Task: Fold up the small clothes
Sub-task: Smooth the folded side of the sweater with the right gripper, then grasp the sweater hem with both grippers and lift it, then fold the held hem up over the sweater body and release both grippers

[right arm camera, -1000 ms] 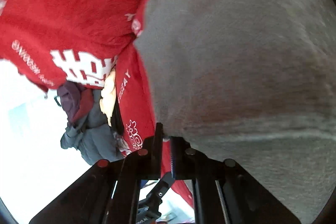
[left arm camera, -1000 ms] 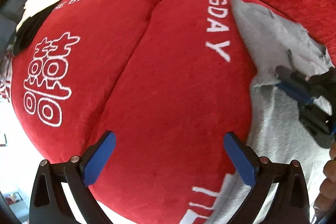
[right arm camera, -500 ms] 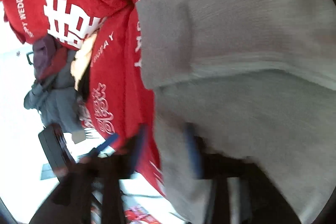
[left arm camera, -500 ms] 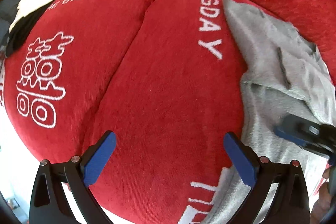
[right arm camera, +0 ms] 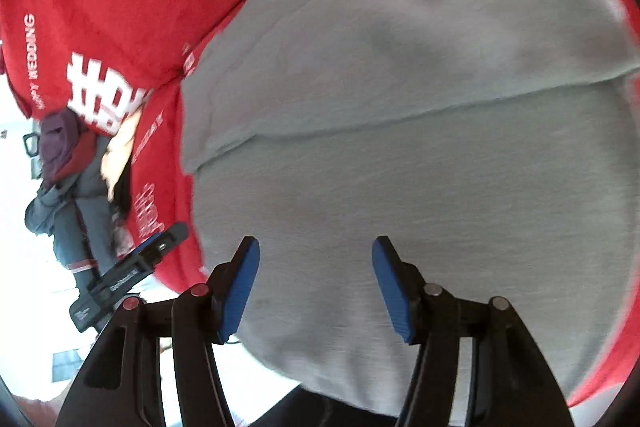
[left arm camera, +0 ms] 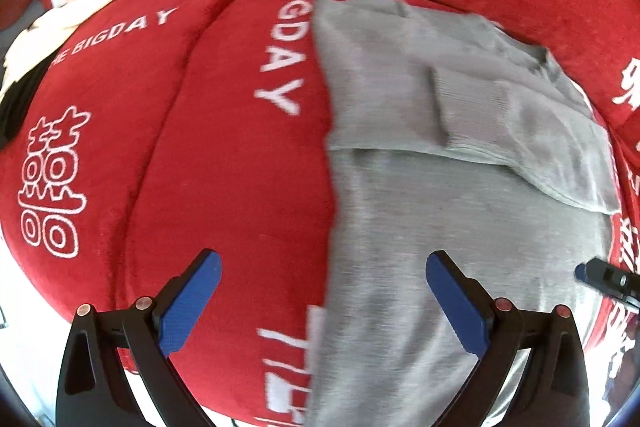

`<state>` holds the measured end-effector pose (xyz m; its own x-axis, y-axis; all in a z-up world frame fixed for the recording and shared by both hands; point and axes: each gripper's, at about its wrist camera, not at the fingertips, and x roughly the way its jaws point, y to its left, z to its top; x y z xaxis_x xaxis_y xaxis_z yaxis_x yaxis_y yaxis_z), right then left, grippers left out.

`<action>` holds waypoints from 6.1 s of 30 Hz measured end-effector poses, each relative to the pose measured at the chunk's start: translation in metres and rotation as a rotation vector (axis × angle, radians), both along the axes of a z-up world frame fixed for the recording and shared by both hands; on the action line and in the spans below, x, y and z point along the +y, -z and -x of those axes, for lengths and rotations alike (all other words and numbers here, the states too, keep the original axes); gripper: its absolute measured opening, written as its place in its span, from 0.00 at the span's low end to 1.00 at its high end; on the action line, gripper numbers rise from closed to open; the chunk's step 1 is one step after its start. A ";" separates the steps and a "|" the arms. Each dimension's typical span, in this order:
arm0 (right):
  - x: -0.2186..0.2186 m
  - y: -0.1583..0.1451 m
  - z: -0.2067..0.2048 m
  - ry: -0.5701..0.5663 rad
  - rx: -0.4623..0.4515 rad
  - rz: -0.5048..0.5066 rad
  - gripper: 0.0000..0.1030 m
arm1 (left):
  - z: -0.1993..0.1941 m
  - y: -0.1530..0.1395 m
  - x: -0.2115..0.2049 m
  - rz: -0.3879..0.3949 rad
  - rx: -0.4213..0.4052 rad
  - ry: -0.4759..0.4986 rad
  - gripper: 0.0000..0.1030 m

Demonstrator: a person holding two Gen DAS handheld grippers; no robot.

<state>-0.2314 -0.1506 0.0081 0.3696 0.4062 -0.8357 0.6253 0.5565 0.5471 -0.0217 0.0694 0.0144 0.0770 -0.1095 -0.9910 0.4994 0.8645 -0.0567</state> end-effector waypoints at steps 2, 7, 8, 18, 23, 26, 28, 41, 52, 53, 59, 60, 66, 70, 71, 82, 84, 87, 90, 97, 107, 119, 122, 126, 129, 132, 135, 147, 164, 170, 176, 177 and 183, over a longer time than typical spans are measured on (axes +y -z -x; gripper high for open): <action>-0.027 -0.009 0.016 0.052 0.006 0.085 0.62 | -0.001 0.002 -0.008 0.009 0.009 0.015 1.00; -0.113 -0.006 0.061 0.318 0.066 0.173 0.61 | 0.006 0.003 -0.025 0.006 0.020 0.045 1.00; -0.129 -0.003 0.070 0.374 0.065 0.168 0.58 | 0.005 0.006 -0.029 0.003 0.024 0.046 1.00; -0.168 0.008 0.091 0.368 0.136 0.200 0.34 | 0.023 0.016 -0.058 -0.038 0.051 0.074 1.00; -0.151 -0.001 0.103 0.311 0.040 0.109 0.53 | 0.029 0.017 -0.074 -0.053 0.059 0.084 1.00; -0.135 -0.004 0.102 0.251 -0.006 0.056 0.53 | 0.034 0.016 -0.083 -0.059 0.055 0.088 1.00; -0.126 -0.004 0.101 0.203 -0.029 0.023 0.53 | 0.039 0.014 -0.085 -0.066 0.053 0.089 1.00; -0.073 0.007 0.102 -0.031 -0.078 -0.073 0.54 | 0.086 0.012 -0.050 -0.076 0.089 0.062 1.00; 0.011 0.031 0.157 -0.207 -0.006 -0.146 0.54 | 0.136 0.025 0.077 -0.024 0.196 0.124 1.00; 0.022 0.036 0.169 -0.226 0.018 -0.161 0.54 | 0.142 0.028 0.090 -0.013 0.210 0.124 1.00; 0.058 0.067 0.224 -0.244 0.165 -0.161 0.54 | 0.178 0.056 0.133 0.019 0.323 0.160 1.00; 0.060 0.071 0.229 -0.232 0.181 -0.151 0.54 | 0.184 0.060 0.135 0.025 0.334 0.175 1.00; 0.060 0.089 0.240 -0.159 0.186 -0.112 0.54 | 0.211 0.082 0.134 0.020 0.338 0.250 1.00; 0.065 0.090 0.230 -0.140 0.121 -0.149 0.54 | 0.219 0.082 0.136 0.050 0.335 0.206 0.91; 0.070 0.091 0.226 -0.145 0.118 -0.164 0.51 | 0.219 0.082 0.138 0.037 0.338 0.190 0.83; 0.061 0.037 0.211 -0.020 -0.107 -0.354 0.12 | 0.203 0.012 0.156 0.250 0.412 0.126 0.10; 0.053 0.020 0.204 0.005 -0.161 -0.370 0.12 | 0.193 -0.007 0.156 0.299 0.403 0.109 0.10; 0.038 0.000 0.190 0.044 -0.234 -0.378 0.12 | 0.165 -0.038 0.144 0.358 0.368 0.084 0.10; 0.018 -0.017 0.170 0.082 -0.307 -0.383 0.12 | 0.133 -0.056 0.135 0.412 0.322 0.058 0.10; -0.053 -0.052 0.107 0.131 -0.453 -0.328 0.12 | 0.058 -0.065 0.092 0.475 0.195 0.031 0.10; -0.160 -0.027 0.001 0.210 -0.479 -0.306 0.09 | -0.035 -0.038 -0.029 0.414 0.022 0.000 0.10; -0.191 0.032 -0.047 0.147 -0.216 -0.189 0.22 | -0.057 0.008 -0.060 0.115 -0.049 -0.068 0.68; -0.191 0.012 -0.048 0.066 -0.203 -0.086 0.55 | -0.053 -0.008 -0.057 0.082 -0.105 -0.034 0.70; -0.186 -0.017 -0.050 -0.093 -0.186 0.119 0.55 | -0.056 -0.012 -0.060 0.035 -0.128 0.036 0.70; -0.184 -0.010 -0.056 -0.182 -0.131 0.197 0.55 | -0.065 0.002 -0.067 0.017 -0.082 0.080 0.70; -0.190 0.009 -0.066 -0.158 -0.102 0.151 0.55 | -0.075 0.024 -0.077 0.002 -0.020 0.100 0.70; -0.195 0.031 -0.071 -0.115 -0.090 0.086 0.54 | -0.084 0.036 -0.083 0.002 0.003 0.098 0.70; -0.191 0.016 -0.063 -0.151 -0.089 0.125 0.27 | -0.090 0.030 -0.087 -0.009 0.010 0.106 0.69; -0.170 -0.047 -0.081 -0.274 -0.193 0.339 0.05 | -0.088 -0.032 -0.086 0.232 -0.058 0.068 0.07; -0.188 -0.020 -0.107 -0.212 -0.151 0.352 0.05 | -0.113 -0.011 -0.101 0.189 -0.111 0.016 0.07; -0.189 0.030 -0.119 -0.206 -0.044 0.333 0.06 | -0.113 0.035 -0.103 0.025 -0.142 -0.051 0.09; -0.190 0.033 -0.118 -0.192 -0.046 0.322 0.06 | -0.114 0.035 -0.102 0.019 -0.145 -0.065 0.21; -0.201 0.021 -0.106 -0.126 -0.032 0.306 0.20 | -0.117 0.010 -0.085 -0.050 -0.212 -0.110 0.75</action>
